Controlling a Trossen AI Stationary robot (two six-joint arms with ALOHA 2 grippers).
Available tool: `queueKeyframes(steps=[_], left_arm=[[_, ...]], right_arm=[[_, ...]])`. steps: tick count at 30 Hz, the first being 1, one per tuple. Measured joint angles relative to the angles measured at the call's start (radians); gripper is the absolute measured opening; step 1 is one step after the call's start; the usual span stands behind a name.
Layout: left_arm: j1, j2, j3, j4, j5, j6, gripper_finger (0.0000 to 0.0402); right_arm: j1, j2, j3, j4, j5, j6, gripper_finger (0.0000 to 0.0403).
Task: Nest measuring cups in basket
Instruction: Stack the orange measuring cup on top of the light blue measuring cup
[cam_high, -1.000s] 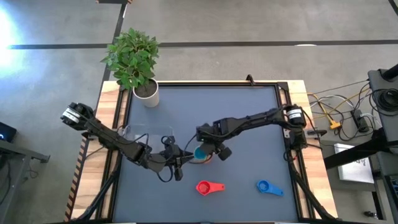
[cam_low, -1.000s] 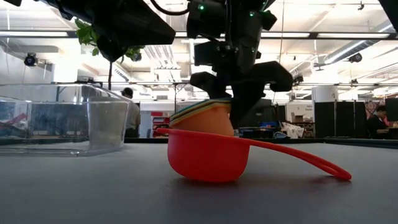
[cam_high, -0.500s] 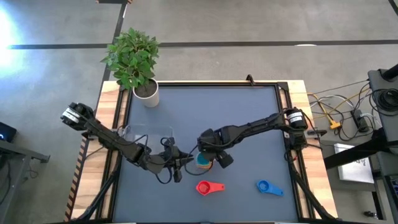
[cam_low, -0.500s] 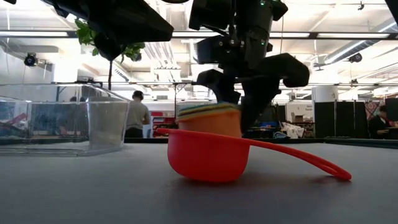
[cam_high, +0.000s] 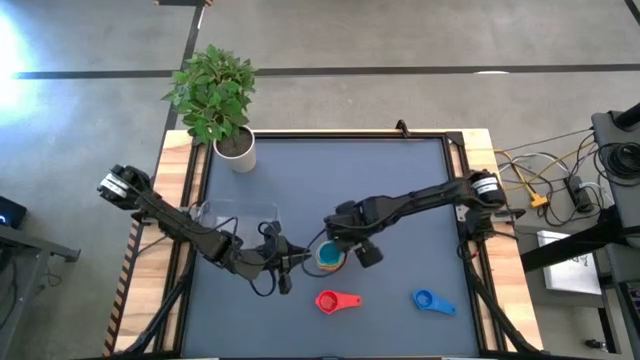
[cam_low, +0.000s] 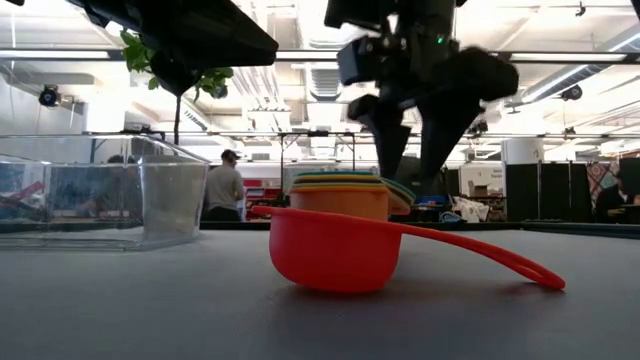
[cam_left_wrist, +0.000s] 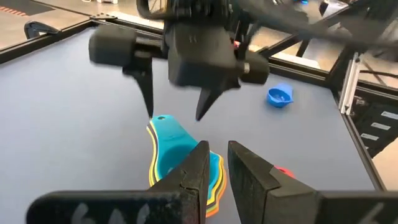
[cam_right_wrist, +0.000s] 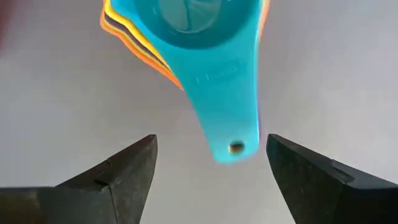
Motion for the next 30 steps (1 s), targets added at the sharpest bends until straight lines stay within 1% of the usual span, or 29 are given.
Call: queueKeyframes(steps=[3, 8, 12, 16, 23, 26, 30], left_arm=[[0.000, -0.008, 0.000, -0.002, 0.000, 0.014, 0.0041], [0.000, -0.036, 0.000, -0.014, -0.001, 0.023, 0.0041], [0.000, -0.047, -0.002, -0.011, -0.006, 0.037, 0.0041], [0.001, -0.047, -0.003, -0.012, -0.007, 0.038, 0.0041], [0.002, -0.047, -0.004, -0.012, -0.008, 0.040, 0.0041], [0.002, -0.047, -0.004, -0.012, -0.008, 0.040, 0.0041], [0.003, -0.047, -0.004, -0.012, -0.009, 0.040, 0.0041]], right_arm=[[0.004, -0.045, -0.006, -0.053, 0.000, 0.083, 0.0288], [0.051, -0.141, -0.042, -0.056, 0.008, 0.223, 0.0274], [0.128, -0.210, -0.101, -0.007, 0.070, 0.304, 0.0264], [0.213, -0.270, -0.203, 0.164, 0.116, 0.383, 0.0257], [0.318, -0.303, -0.401, 0.627, 0.120, 0.502, 0.0260], [0.344, -0.293, -0.447, 0.724, 0.120, 0.504, 0.0263], [0.360, -0.263, -0.477, 0.775, 0.122, 0.522, 0.0266]])
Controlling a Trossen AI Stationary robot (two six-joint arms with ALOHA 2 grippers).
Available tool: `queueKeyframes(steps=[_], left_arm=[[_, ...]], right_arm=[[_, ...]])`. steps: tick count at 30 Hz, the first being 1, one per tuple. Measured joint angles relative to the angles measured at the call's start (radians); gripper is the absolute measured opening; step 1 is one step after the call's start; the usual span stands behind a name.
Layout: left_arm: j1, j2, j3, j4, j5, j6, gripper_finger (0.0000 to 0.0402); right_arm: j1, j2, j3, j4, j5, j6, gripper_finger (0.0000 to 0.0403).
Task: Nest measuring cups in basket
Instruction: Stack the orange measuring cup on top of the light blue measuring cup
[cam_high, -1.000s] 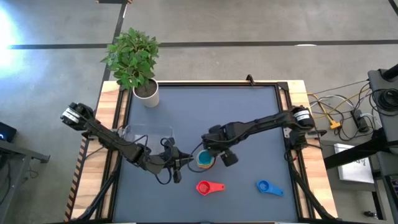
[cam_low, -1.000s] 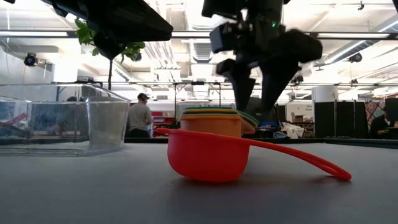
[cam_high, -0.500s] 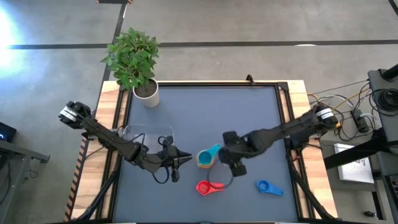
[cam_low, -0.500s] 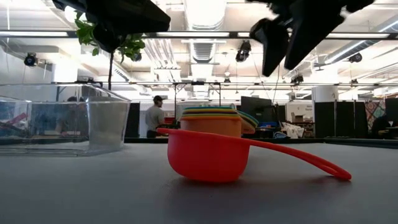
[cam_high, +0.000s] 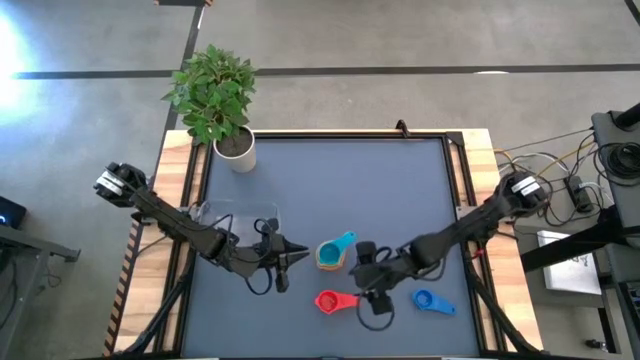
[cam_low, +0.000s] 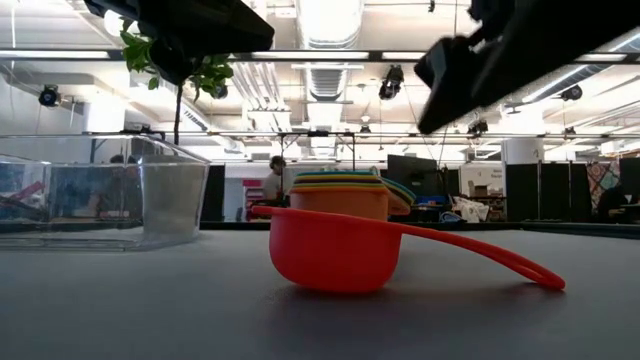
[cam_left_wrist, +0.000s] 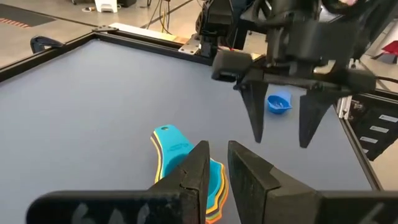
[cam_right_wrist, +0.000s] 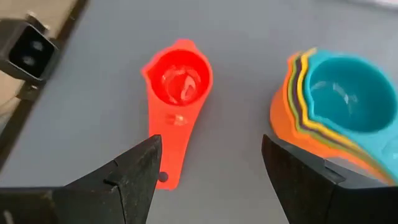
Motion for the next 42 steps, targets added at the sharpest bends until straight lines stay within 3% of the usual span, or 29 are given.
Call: queueKeyframes(steps=[5, 13, 28, 42], left_arm=[[0.002, 0.000, 0.000, 0.001, -0.002, 0.000, 0.0041], [0.003, 0.000, 0.000, -0.005, -0.003, 0.000, 0.0041], [0.007, 0.001, 0.000, -0.022, -0.050, -0.002, 0.0041], [0.007, 0.001, 0.000, -0.021, -0.050, -0.004, 0.0041]], right_arm=[[0.011, 0.080, 0.011, 0.010, 0.100, 0.068, 0.0263], [0.024, 0.204, 0.085, 0.005, 0.102, 0.084, 0.0256], [0.078, 0.305, 0.139, 0.019, 0.180, 0.146, 0.0262], [0.077, 0.319, 0.138, 0.022, 0.181, 0.192, 0.0254]])
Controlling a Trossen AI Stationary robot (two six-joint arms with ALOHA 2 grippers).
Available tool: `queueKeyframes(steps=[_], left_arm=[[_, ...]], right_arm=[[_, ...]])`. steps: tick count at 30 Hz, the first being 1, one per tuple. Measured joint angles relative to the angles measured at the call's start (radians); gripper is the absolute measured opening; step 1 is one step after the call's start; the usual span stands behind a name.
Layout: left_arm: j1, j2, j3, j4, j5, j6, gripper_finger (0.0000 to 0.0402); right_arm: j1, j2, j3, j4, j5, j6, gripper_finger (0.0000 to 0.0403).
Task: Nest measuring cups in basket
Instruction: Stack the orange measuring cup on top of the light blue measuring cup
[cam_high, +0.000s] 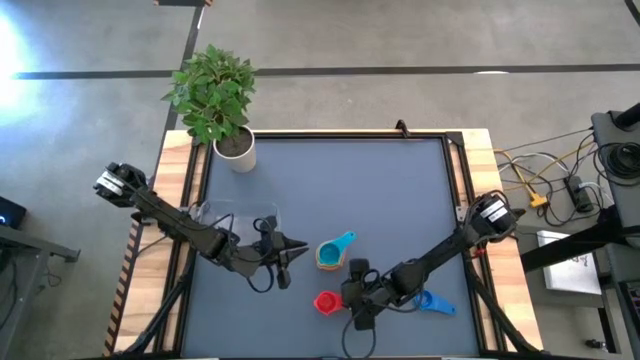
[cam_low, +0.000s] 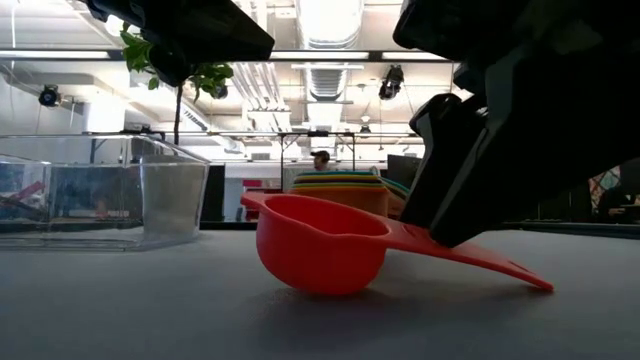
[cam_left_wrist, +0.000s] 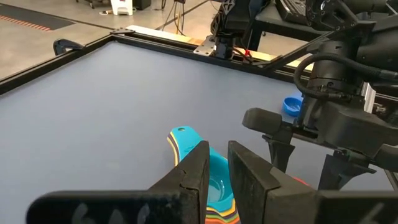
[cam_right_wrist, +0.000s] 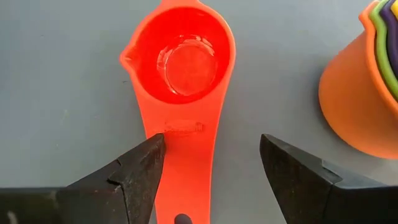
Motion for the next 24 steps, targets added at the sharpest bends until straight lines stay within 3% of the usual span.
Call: queueKeyframes(steps=[24], left_arm=[[0.000, 0.000, 0.000, 0.000, -0.001, -0.008, 0.0041]], right_arm=[[0.023, -0.031, -0.006, -0.022, -0.012, -0.010, 0.0259]])
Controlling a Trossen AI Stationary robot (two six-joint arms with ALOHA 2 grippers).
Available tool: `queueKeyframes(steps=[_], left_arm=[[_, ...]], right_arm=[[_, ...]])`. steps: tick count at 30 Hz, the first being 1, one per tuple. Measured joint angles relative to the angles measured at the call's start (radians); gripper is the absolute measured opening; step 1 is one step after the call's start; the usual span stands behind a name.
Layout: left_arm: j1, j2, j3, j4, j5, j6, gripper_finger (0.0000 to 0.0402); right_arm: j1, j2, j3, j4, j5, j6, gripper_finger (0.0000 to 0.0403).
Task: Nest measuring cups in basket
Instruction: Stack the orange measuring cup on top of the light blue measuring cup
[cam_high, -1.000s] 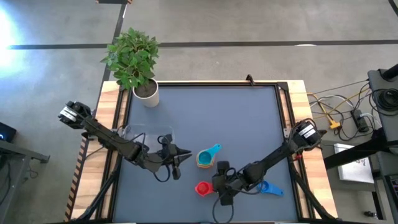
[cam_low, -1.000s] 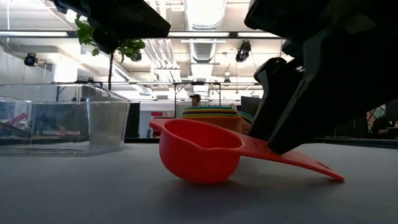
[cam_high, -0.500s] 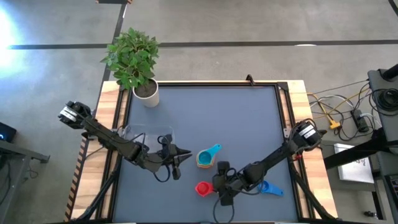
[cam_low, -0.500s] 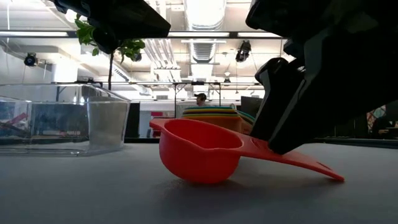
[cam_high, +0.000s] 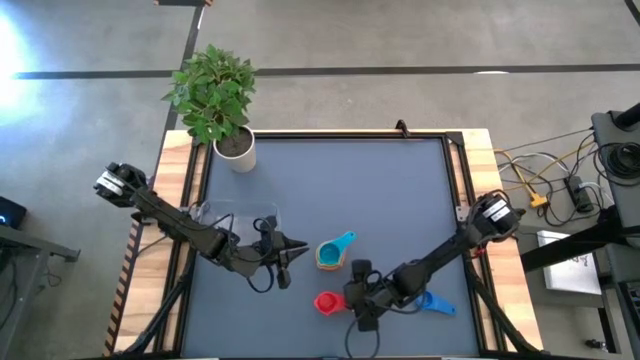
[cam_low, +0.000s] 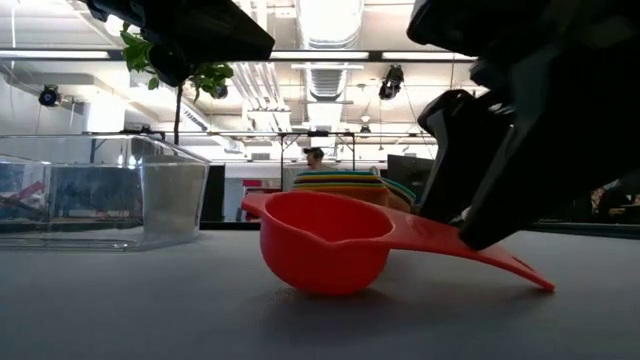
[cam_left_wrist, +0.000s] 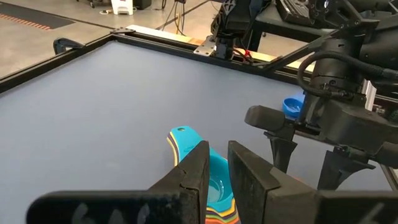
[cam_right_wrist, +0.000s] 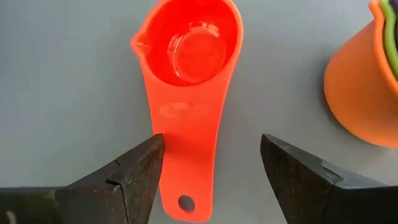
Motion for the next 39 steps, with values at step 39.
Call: queueKeyframes(steps=[39], left_arm=[[0.004, 0.017, 0.000, 0.005, -0.001, 0.001, 0.0041]], right_arm=[[0.013, 0.066, 0.005, 0.054, 0.003, -0.054, 0.0188]])
